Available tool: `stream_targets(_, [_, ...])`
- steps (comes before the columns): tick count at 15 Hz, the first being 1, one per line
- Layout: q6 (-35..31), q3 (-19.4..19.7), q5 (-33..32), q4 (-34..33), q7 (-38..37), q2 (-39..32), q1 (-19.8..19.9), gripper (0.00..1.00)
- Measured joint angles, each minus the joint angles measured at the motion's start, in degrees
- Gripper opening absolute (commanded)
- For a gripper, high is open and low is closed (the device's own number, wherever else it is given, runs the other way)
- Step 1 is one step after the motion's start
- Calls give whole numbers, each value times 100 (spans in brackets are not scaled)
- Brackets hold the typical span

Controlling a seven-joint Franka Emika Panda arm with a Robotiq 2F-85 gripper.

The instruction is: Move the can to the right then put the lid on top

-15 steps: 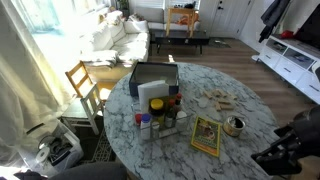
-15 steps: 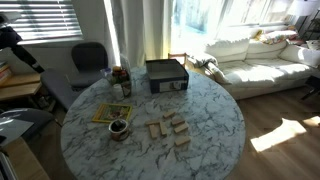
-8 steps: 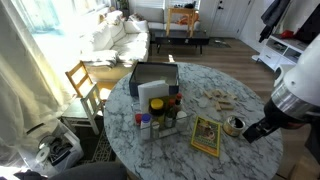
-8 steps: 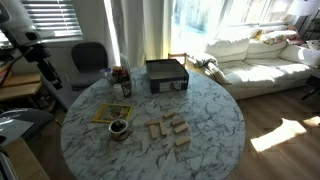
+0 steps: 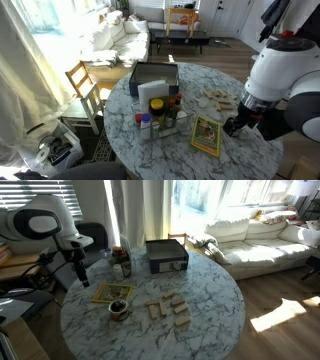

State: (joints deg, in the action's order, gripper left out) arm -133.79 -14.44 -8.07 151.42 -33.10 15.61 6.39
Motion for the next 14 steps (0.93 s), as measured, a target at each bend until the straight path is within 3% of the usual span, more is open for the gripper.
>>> stream_targets(7, [11, 79, -26, -25, -26, 49, -111, 100])
stream_targets(14, [-505, 631, -304, -34, -178, -387, 75, 100])
